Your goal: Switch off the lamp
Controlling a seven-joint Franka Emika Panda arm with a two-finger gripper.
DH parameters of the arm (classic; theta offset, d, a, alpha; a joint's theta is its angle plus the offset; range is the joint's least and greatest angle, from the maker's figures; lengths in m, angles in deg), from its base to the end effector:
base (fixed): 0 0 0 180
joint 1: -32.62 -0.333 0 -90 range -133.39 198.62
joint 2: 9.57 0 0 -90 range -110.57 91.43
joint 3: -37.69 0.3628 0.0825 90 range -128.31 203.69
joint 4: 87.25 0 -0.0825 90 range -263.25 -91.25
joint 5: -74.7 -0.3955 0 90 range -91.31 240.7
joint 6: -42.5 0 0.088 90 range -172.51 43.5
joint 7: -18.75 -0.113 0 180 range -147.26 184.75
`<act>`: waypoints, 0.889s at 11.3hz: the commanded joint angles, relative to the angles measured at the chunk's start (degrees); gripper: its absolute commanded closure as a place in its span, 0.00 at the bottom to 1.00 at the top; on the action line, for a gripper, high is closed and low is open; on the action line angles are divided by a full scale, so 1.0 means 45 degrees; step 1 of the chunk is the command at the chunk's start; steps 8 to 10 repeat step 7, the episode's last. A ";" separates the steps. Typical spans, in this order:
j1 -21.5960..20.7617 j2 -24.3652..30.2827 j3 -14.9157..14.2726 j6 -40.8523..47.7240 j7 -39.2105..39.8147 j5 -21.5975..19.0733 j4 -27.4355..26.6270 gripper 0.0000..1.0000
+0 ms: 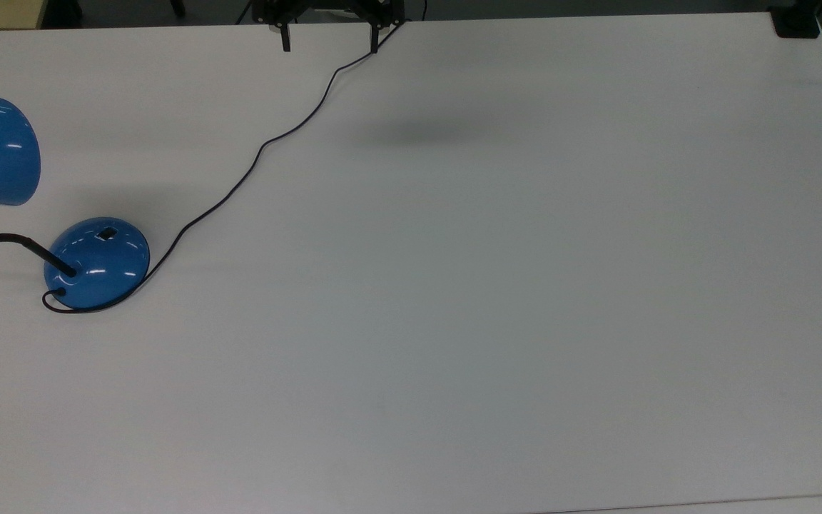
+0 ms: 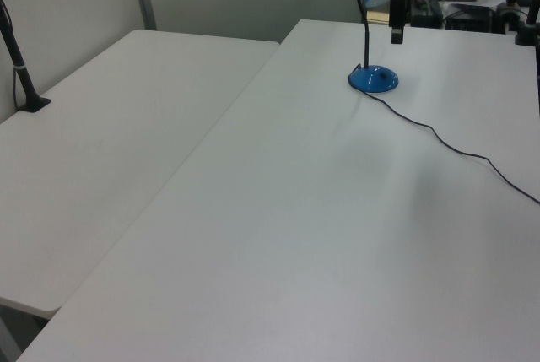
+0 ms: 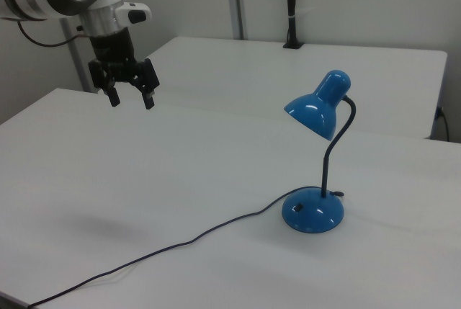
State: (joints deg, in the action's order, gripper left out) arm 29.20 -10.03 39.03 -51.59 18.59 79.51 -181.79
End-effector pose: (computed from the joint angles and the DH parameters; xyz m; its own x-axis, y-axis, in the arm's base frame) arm 0.5716 0.0386 0.6288 0.9962 0.0862 -0.0159 0.0872 -0.9927 0.0834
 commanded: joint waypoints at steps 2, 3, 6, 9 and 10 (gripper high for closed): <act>-0.0159 0.0200 -0.0240 0.0321 0.0112 -0.0190 0.0284 0.00; -0.0159 0.0161 -0.0240 0.0379 0.0093 -0.0190 0.0459 0.00; -0.0139 0.0161 -0.0240 0.0594 0.0093 -0.0210 0.0539 0.00; -0.0159 0.0161 -0.0220 0.0594 0.0093 -0.0210 0.0539 0.00; -0.0159 0.0161 -0.0220 0.0594 0.0093 -0.0210 0.0539 0.00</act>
